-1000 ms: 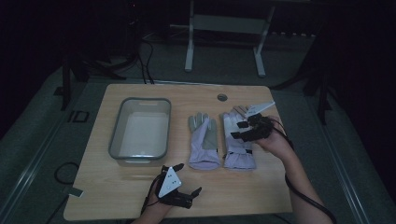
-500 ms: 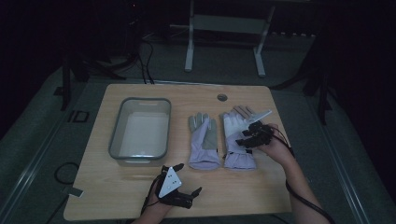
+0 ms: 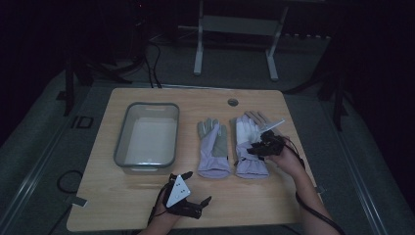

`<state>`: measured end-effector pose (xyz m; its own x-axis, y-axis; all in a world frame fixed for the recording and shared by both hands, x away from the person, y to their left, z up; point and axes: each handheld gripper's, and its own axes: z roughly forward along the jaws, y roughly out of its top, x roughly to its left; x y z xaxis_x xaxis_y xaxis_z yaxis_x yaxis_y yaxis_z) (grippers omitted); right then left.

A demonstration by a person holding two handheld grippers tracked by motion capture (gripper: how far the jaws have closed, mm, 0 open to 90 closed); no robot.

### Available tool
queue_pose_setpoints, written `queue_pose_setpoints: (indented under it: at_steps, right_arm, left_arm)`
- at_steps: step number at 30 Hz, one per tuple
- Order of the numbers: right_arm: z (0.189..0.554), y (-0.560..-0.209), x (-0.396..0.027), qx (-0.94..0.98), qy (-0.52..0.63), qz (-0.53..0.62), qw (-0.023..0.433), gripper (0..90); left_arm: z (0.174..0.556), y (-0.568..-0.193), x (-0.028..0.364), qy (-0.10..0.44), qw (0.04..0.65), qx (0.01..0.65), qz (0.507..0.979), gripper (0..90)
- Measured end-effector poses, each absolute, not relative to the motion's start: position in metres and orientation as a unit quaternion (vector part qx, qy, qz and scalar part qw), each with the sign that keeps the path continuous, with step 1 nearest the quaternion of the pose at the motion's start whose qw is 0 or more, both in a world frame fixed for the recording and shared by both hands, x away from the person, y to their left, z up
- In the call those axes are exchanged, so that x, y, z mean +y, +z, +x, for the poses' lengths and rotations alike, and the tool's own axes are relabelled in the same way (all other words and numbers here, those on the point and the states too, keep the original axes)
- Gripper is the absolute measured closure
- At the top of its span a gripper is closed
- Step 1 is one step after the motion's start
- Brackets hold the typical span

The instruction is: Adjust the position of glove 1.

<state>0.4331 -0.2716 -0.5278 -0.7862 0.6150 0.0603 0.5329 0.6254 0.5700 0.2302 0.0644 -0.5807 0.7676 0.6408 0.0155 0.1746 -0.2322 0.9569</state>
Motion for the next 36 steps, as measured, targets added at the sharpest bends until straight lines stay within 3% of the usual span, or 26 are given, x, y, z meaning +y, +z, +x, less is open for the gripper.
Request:
queue_pose_setpoints:
  at_steps: [3,7,20,36]
  right_arm:
    - [0.427,-0.526,-0.268,0.895,0.291,0.327,0.087,73.9]
    - [0.421,-0.52,-0.271,0.888,0.301,0.334,0.098,77.9]
    - [0.397,-0.462,-0.282,0.865,0.366,0.323,0.117,79.1]
    - [0.399,-0.392,-0.24,0.863,0.394,0.282,0.145,79.2]
  left_arm:
    - [0.23,-0.581,0.064,0.209,0.558,0.27,0.756,0.0]
    - [0.23,-0.581,0.064,0.209,0.558,0.27,0.756,0.0]
    - [0.23,-0.581,0.064,0.209,0.558,0.269,0.757,0.0]
    - [0.23,-0.581,0.064,0.21,0.558,0.269,0.757,0.0]
